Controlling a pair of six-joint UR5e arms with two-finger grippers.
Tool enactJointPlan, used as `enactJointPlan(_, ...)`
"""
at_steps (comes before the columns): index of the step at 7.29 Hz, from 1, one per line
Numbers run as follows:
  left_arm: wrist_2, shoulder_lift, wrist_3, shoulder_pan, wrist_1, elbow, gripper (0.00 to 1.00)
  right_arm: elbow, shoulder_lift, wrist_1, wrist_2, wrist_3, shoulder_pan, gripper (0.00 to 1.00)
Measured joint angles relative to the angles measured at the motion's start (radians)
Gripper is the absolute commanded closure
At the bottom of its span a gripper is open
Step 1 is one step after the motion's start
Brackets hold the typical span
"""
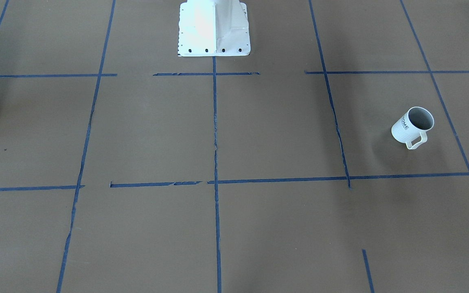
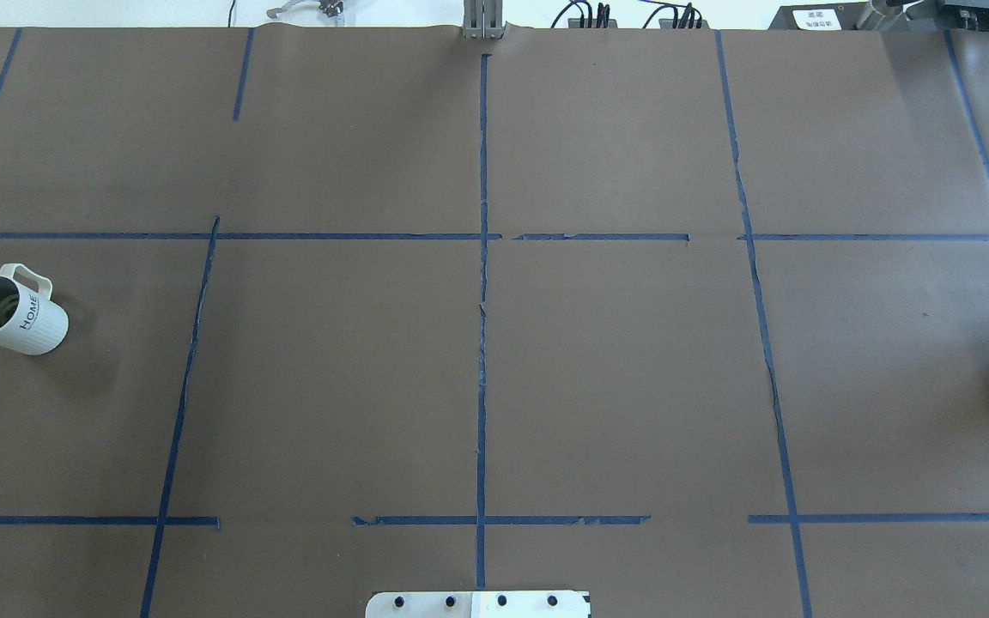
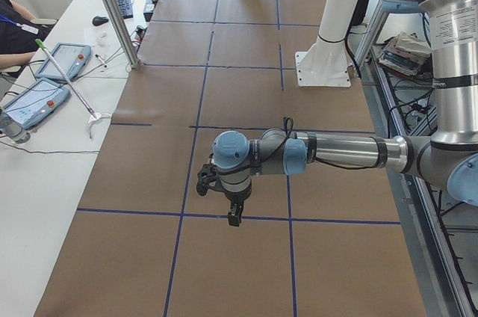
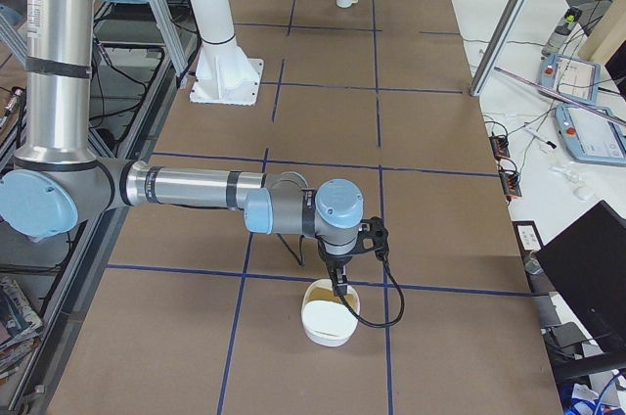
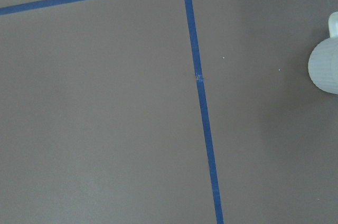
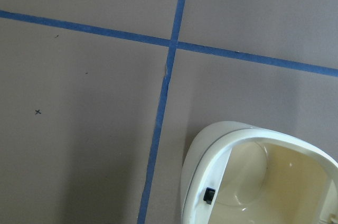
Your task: Left arm hands cup to right arm to dump lemon
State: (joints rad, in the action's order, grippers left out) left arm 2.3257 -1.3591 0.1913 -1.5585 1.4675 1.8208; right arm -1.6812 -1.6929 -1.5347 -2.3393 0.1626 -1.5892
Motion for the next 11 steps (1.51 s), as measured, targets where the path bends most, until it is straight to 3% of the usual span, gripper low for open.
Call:
enactJointPlan(4, -0.013, -0.022, 0.0, 0.001, 0.012, -0.001, 0.0, 0.0, 0.005, 0.005, 0.001, -0.002, 0.001, 0.0)
enactJointPlan(8, -0.012, -0.162, -0.029, 0.005, 0.035, -0.023, 0.0, 0.0, 0.011, 0.012, -0.001, -0.003, 0.002, 0.0)
enactJointPlan(11, -0.019, -0.149, -0.314, 0.158, 0.215, -0.023, 0.0, 0.0, 0.011, 0.012, -0.002, -0.003, 0.002, 0.0)
